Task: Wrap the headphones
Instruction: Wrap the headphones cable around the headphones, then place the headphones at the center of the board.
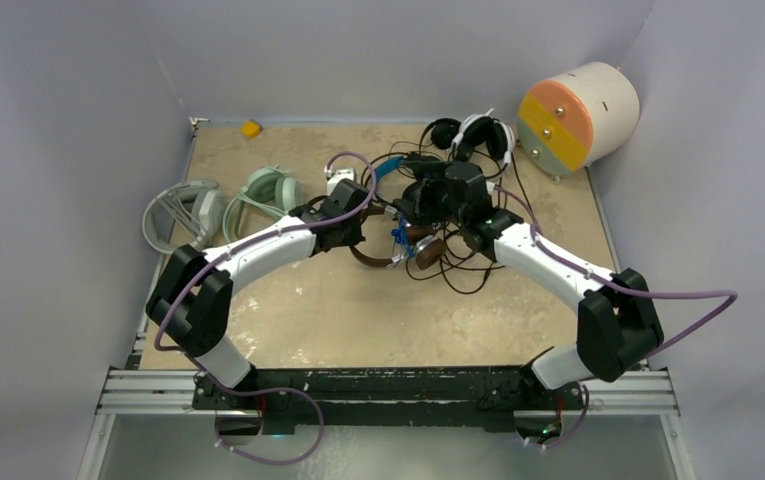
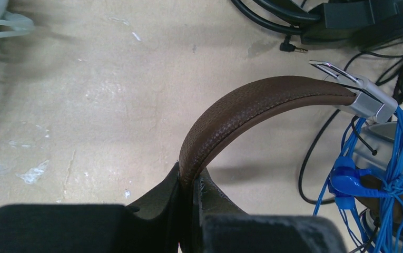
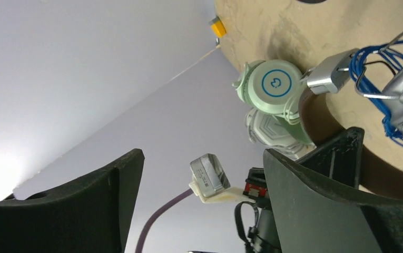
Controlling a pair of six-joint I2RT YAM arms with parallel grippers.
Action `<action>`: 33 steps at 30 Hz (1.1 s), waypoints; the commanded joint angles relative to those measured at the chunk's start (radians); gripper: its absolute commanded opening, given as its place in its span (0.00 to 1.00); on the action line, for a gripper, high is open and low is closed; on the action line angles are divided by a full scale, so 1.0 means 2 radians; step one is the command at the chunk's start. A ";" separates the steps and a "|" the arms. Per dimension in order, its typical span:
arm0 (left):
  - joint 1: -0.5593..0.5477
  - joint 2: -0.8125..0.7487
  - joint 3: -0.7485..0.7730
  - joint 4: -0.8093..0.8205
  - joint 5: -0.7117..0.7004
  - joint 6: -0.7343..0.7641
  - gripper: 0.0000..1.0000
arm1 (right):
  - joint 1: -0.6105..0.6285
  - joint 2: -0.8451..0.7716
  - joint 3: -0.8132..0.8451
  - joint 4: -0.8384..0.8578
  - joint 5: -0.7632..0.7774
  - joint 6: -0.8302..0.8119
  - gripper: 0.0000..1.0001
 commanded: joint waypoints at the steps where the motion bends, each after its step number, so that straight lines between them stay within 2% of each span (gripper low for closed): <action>1: 0.018 -0.003 0.032 0.004 0.063 -0.012 0.00 | -0.009 -0.013 0.019 0.002 0.022 -0.066 0.85; 8: 0.064 -0.023 0.023 -0.006 0.086 -0.015 0.00 | -0.021 -0.029 0.062 -0.036 0.043 -0.313 0.85; 13: 0.089 -0.042 0.008 -0.011 0.082 -0.033 0.00 | -0.022 -0.051 0.058 -0.059 0.047 -0.430 0.86; 20: 0.103 -0.078 -0.042 -0.032 0.085 -0.081 0.00 | -0.023 -0.121 0.004 -0.043 0.098 -0.529 0.88; 25: 0.126 -0.139 -0.112 -0.025 0.091 -0.098 0.00 | -0.023 -0.159 -0.020 -0.049 0.134 -0.577 0.89; 33: 0.184 -0.224 -0.167 -0.108 0.064 -0.153 0.00 | -0.023 -0.209 -0.057 -0.075 0.186 -0.612 0.89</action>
